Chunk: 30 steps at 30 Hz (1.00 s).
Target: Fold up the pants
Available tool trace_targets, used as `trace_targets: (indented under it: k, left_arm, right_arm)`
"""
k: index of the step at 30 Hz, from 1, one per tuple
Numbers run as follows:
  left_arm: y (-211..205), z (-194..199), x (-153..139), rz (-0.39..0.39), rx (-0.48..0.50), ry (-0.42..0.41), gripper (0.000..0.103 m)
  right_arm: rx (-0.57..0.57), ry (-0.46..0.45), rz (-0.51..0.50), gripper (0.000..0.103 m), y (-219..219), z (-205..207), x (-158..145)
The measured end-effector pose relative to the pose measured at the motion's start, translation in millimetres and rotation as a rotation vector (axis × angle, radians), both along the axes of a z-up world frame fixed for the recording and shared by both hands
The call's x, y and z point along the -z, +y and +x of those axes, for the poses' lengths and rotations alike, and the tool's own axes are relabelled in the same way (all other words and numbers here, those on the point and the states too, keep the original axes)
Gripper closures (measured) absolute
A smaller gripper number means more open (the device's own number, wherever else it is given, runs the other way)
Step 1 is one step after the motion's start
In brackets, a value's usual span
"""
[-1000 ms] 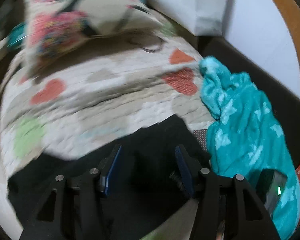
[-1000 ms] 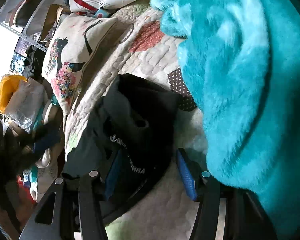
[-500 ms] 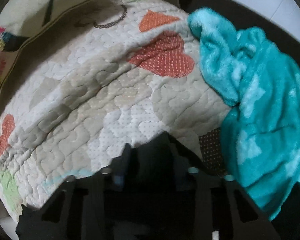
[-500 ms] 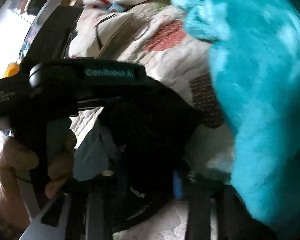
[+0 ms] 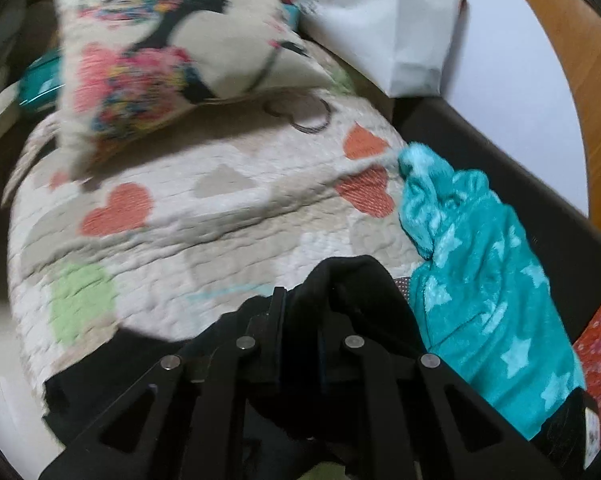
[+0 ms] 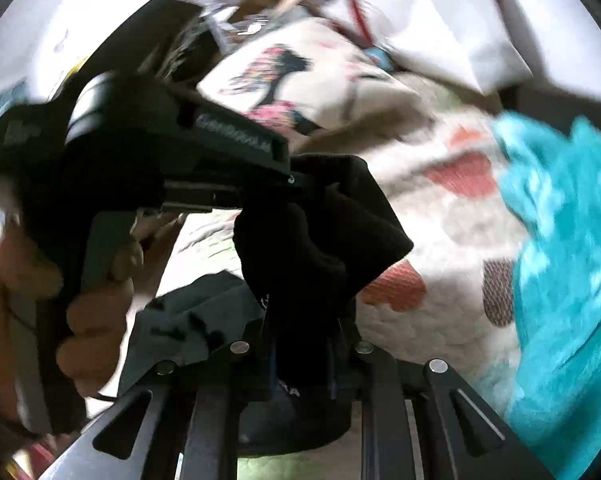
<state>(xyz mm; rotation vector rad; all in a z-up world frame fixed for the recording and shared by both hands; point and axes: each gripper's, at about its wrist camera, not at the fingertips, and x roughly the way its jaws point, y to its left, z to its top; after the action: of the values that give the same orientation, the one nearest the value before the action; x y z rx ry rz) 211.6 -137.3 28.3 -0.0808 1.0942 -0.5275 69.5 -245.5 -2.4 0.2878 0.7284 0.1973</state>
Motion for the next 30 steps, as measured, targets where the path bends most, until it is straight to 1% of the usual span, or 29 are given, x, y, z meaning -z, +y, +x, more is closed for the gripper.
trace_targets:
  k: [1, 5, 11, 13, 17, 23, 25, 26, 27, 28, 30]
  left_arm:
    - [13.2, -5.1, -4.2, -0.006, -0.015, -0.003, 0.091]
    - [61.0, -20.0, -13.2, -0.044, -0.087, -0.009, 0.091]
    - [128.7, -41.5, -11.2, -0.123, -0.210, 0.005, 0.091]
    - [149.8, -47.2, -4.3, -0.155, -0.251, 0.021, 0.091]
    - [196.5, -59.9, 18.7, -0.233, -0.345, 0.063, 0.091]
    - [255.9, -72.7, 63.7, -0.332, -0.485, 0.135, 0.091]
    - [269.7, -73.8, 77.1, -0.348, -0.522, 0.158, 0.091]
    - [277.3, -74.0, 84.7, -0.366, -0.542, 0.176, 0.091]
    - [282.6, -74.1, 90.0, -0.381, -0.557, 0.189, 0.087]
    - [287.9, -74.6, 94.8, -0.393, -0.573, 0.200, 0.083]
    - [296.3, -76.0, 103.6, -0.398, -0.603, 0.226, 0.057]
  right_arm:
    - [-0.028, -0.017, -0.032, 0.083, 12.0, -6.8, -3.9]
    - [-0.103, -0.047, -0.086, 0.083, 47.0, -12.4, -11.0]
    - [-0.214, -0.078, -0.155, 0.083, 99.5, -26.5, -16.5]
    - [-0.253, -0.082, -0.178, 0.083, 118.2, -29.5, -15.6]
    - [-0.339, -0.100, -0.277, 0.083, 160.3, -36.7, -5.0]
    - [-0.454, -0.113, -0.412, 0.083, 214.9, -49.2, 20.1]
    - [-0.486, -0.118, -0.461, 0.083, 228.1, -53.3, 29.7]
    - [-0.505, -0.119, -0.495, 0.079, 235.2, -55.5, 37.5]
    - [-0.515, -0.121, -0.509, 0.072, 238.0, -57.3, 41.2]
    - [-0.528, -0.129, -0.523, 0.070, 241.0, -60.2, 46.9]
    - [-0.551, -0.130, -0.527, 0.046, 243.2, -63.4, 51.7]
